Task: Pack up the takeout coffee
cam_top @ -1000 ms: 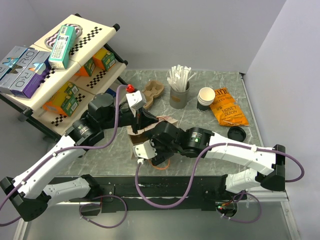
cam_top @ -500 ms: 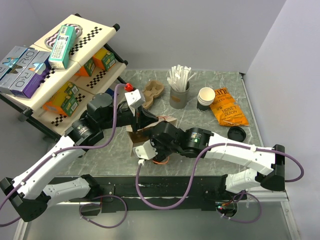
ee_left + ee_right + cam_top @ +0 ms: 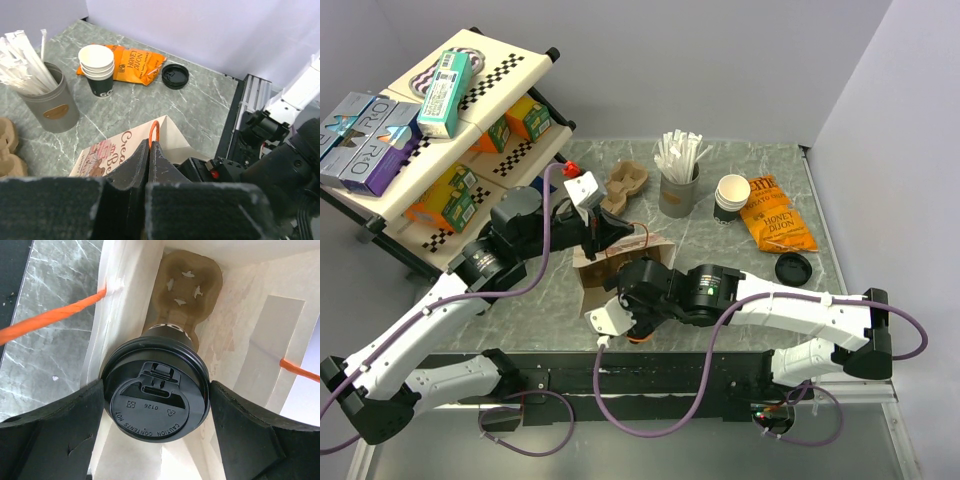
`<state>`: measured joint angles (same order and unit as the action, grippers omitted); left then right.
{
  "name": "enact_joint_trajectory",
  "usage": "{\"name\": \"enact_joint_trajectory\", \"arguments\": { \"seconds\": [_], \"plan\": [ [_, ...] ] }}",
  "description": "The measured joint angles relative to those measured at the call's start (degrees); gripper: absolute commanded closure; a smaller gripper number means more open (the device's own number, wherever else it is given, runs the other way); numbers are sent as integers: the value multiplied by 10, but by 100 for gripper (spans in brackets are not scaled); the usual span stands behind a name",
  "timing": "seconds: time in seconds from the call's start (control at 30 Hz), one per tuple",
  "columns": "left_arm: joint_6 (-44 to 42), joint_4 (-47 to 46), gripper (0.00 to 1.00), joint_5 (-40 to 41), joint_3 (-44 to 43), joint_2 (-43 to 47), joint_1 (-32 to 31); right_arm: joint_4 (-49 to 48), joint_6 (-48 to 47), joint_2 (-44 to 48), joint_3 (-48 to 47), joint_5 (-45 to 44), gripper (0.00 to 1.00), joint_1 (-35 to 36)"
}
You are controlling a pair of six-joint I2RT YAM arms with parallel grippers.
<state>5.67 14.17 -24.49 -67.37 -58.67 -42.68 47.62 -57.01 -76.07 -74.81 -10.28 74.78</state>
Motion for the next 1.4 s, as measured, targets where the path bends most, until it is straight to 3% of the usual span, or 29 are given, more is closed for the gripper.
{"name": "enact_joint_trajectory", "arguments": {
  "seconds": [0.47,0.87,1.4],
  "plan": [
    [2,-2,99,9,-1,0,0,-20,18,-8,9,29,100,-8],
    [1,-2,99,-25,-2,1,0,-29,44,-33,13,62,100,-61],
    [2,-1,99,-42,-4,-4,0,-109,-25,-36,75,50,100,-68]
  ]
}}
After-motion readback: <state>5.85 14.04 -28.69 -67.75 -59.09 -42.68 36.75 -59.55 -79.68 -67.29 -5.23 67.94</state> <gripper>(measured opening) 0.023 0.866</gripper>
